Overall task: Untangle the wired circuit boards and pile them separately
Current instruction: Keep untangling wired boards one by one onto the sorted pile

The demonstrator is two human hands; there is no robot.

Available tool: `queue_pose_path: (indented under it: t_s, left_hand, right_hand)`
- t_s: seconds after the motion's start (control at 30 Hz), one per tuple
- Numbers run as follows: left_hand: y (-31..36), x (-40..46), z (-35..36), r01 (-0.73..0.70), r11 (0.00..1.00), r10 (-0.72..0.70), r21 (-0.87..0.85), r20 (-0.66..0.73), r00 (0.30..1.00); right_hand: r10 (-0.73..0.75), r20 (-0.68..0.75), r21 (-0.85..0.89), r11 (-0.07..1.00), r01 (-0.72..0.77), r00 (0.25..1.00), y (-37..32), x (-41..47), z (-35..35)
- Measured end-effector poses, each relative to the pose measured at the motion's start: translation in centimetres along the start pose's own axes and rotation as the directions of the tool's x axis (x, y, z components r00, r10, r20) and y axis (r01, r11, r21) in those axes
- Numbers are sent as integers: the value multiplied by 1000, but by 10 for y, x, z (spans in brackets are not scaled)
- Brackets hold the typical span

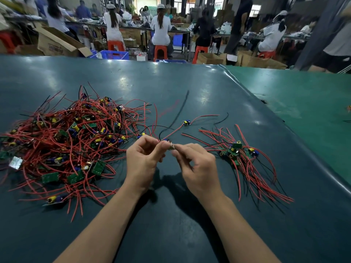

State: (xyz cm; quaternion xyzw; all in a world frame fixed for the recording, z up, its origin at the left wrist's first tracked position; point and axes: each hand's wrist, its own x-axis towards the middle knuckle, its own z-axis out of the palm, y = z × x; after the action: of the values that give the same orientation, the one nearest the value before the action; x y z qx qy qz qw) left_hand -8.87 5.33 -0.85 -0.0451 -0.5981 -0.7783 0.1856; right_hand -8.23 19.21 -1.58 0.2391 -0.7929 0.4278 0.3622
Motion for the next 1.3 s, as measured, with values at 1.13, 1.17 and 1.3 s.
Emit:
queue_pose_path:
  t_s: [1.13,1.17,1.3]
  left_hand:
    - [6,-10,8,277,947,-307,161,213,928]
    - [5,-10,8,246,951,-284,188,216,934]
    - [4,-10,7,156,947,-236,281,277,932]
  right_hand:
    - [684,422,422,433,-797,595,-9,11,-4]
    - [677,413,427,446,-787,608,-8,11,-4]
    - [670,410,505,398,-766,619,-5,11,-8]
